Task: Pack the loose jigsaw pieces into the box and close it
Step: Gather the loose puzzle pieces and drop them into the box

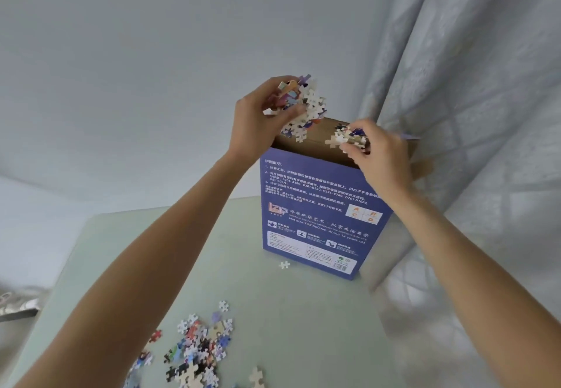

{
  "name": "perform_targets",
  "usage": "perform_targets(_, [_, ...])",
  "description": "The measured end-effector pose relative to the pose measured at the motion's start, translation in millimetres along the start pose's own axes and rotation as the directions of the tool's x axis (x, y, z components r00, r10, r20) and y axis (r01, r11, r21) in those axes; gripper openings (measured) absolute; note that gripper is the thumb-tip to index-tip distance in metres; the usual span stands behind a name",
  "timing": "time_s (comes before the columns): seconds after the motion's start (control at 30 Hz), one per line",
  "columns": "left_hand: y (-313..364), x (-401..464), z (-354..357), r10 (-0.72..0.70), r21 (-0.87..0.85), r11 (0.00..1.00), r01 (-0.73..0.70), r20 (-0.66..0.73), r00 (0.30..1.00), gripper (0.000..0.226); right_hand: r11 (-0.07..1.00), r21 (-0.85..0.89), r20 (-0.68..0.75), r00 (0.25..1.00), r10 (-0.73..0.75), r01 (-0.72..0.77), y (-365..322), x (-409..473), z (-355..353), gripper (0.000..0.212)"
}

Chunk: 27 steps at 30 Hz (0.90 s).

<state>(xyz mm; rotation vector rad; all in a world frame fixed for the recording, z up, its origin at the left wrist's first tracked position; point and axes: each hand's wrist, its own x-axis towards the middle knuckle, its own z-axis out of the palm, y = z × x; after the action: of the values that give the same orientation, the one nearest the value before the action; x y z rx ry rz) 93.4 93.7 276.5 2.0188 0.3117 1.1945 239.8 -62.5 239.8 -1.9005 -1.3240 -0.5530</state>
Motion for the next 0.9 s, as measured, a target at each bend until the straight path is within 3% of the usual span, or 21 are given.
perform_targets(0.23, [-28,2,27,0.020,0.062,0.997,-0.034,0.216,0.976,0.035,0.999,0.015,0.110,0.993,0.036,-0.038,22,-10,8,0.025])
perform_targets(0.43, [-47,5,29,-0.019,0.370,0.920,-0.128,0.367,0.930,0.025,1.000,-0.004,0.155,0.988,0.027,-0.027,26,-11,10,0.017])
perform_targets(0.73, [-49,11,29,-0.127,0.416,0.905,-0.090,0.465,0.876,0.022,0.999,-0.001,0.177,0.984,0.035,-0.035,21,-7,12,0.017])
perform_targets(0.9, [-52,8,29,-0.025,0.446,0.872,-0.202,0.454,0.891,0.011,0.999,0.024,0.183,0.983,0.030,-0.035,14,-3,12,0.009])
